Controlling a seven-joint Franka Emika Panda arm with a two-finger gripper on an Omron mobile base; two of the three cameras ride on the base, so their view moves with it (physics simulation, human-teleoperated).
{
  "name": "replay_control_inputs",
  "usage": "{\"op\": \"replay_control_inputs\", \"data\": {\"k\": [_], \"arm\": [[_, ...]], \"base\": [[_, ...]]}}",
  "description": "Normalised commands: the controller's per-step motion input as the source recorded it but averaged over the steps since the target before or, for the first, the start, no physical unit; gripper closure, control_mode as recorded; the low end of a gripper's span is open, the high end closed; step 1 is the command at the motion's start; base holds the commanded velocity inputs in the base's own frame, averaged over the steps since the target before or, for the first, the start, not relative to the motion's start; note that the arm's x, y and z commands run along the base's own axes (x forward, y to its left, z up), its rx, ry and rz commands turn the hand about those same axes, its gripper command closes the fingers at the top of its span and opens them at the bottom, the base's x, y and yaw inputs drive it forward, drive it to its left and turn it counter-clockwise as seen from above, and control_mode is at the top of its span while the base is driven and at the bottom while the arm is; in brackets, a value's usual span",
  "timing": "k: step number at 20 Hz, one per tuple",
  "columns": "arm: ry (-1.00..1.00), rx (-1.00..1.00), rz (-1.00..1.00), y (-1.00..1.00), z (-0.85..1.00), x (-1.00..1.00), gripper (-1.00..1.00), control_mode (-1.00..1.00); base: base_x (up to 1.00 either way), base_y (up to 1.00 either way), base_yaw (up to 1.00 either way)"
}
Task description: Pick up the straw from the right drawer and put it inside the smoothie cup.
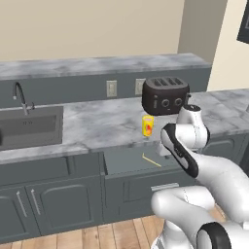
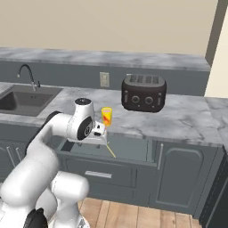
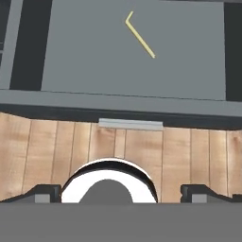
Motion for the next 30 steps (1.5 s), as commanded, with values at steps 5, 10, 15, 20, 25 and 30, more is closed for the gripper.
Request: {"op": "replay_control_inputs", "data": {"k": [5,10,15,20,25,30], "arm": [[0.1,0.0,0.0,0.06,-0.28,0.35,-1.0,-1.0],[0.1,0.01,0.0,0.0,-0.23,0.51,-1.0,-1.0],[0.04,0.03,0.0,0.0,-0.22,0.42,-1.0,-1.0],[0.0,0.01,0.0,0.0,-0.3,0.35,-1.0,-1.0],[0.0,0.0,0.0,0.0,-0.38,0.31,-1.0,-1.0],[0.02,0.0,0.0,0.0,-0.42,0.27,-1.0,-1.0]], "base": [[0.0,0.0,0.0],[0.0,0.0,0.0],[0.0,0.0,0.0],[0.0,0.0,0.0],[0.0,0.0,0.0],[0.0,0.0,0.0]]}}
